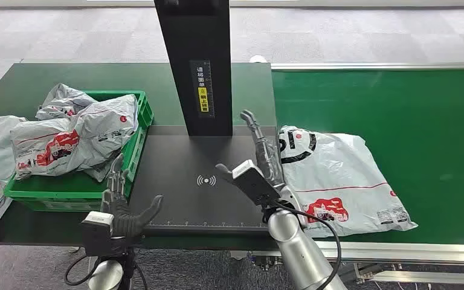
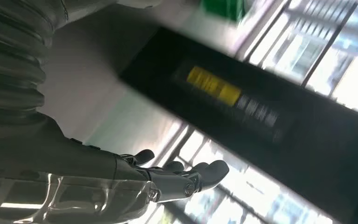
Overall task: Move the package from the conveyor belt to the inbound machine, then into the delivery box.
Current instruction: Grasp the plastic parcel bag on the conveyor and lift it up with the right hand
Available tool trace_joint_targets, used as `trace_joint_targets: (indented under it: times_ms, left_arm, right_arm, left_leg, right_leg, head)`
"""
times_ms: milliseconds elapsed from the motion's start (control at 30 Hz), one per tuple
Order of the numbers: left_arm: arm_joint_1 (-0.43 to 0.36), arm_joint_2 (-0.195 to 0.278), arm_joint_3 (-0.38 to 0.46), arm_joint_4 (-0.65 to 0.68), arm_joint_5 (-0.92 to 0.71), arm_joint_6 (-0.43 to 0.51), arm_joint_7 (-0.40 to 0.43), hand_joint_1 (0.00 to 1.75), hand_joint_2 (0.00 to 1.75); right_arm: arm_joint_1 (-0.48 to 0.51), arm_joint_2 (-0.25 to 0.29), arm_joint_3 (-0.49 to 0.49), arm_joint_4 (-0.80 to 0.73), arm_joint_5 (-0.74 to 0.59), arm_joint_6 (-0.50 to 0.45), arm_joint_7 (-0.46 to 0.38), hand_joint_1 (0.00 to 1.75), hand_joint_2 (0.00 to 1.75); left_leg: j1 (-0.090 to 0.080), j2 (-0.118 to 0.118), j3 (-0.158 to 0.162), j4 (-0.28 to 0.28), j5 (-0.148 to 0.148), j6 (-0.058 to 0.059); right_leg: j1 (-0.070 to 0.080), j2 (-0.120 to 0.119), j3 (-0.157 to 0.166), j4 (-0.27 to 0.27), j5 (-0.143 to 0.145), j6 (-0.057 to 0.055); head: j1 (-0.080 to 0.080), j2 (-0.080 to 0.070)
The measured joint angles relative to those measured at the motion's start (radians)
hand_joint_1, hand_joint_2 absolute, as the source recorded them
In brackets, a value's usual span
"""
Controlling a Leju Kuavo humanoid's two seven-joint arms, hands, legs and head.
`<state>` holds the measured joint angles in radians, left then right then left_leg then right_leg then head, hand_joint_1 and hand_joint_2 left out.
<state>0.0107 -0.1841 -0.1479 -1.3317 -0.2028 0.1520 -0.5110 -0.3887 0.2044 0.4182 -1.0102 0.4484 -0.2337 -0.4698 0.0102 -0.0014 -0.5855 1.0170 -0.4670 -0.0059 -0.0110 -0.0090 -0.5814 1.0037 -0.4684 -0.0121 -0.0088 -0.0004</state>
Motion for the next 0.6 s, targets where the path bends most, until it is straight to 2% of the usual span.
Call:
trace_joint_targets:
  times_ms: [167, 267, 467, 600]
  left_arm:
    - [-0.032, -0.015, -0.052, 0.028, -0.006, -0.006, 0.005, 0.00, 1.75]
    - [-0.031, -0.016, -0.068, 0.037, -0.004, -0.014, 0.005, 0.00, 1.75]
    - [-0.014, -0.016, -0.093, 0.052, 0.024, -0.014, -0.016, 0.00, 1.75]
    - [-0.014, -0.016, -0.100, 0.068, 0.041, -0.009, -0.031, 0.00, 1.75]
  right_arm:
    - [0.033, -0.062, -0.043, -0.054, 0.108, -0.057, 0.027, 0.00, 1.75]
    - [0.009, -0.091, -0.065, -0.044, 0.177, -0.093, 0.056, 0.00, 1.75]
    - [-0.080, -0.141, -0.126, 0.057, 0.181, -0.147, 0.081, 0.00, 1.75]
    - [-0.137, -0.158, -0.161, 0.162, 0.205, -0.161, 0.186, 0.00, 1.75]
  left_leg:
    - [-0.001, 0.005, 0.000, 0.001, -0.001, 0.001]
    - [-0.001, 0.005, 0.000, 0.001, -0.001, 0.001]
    - [0.000, 0.005, 0.000, 0.001, -0.001, 0.001]
    - [-0.001, 0.005, 0.000, 0.001, -0.001, 0.001]
  right_leg:
    - [-0.002, 0.005, -0.001, 0.000, 0.001, 0.002]
    - [-0.002, 0.005, -0.002, 0.000, 0.001, 0.002]
    - [-0.001, 0.005, -0.002, 0.000, 0.001, 0.002]
    - [-0.001, 0.005, -0.002, 0.000, 0.002, 0.001]
  head:
    - [0.000, 0.000]
    - [0.000, 0.000]
    - [0.000, 0.000]
    - [0.000, 0.000]
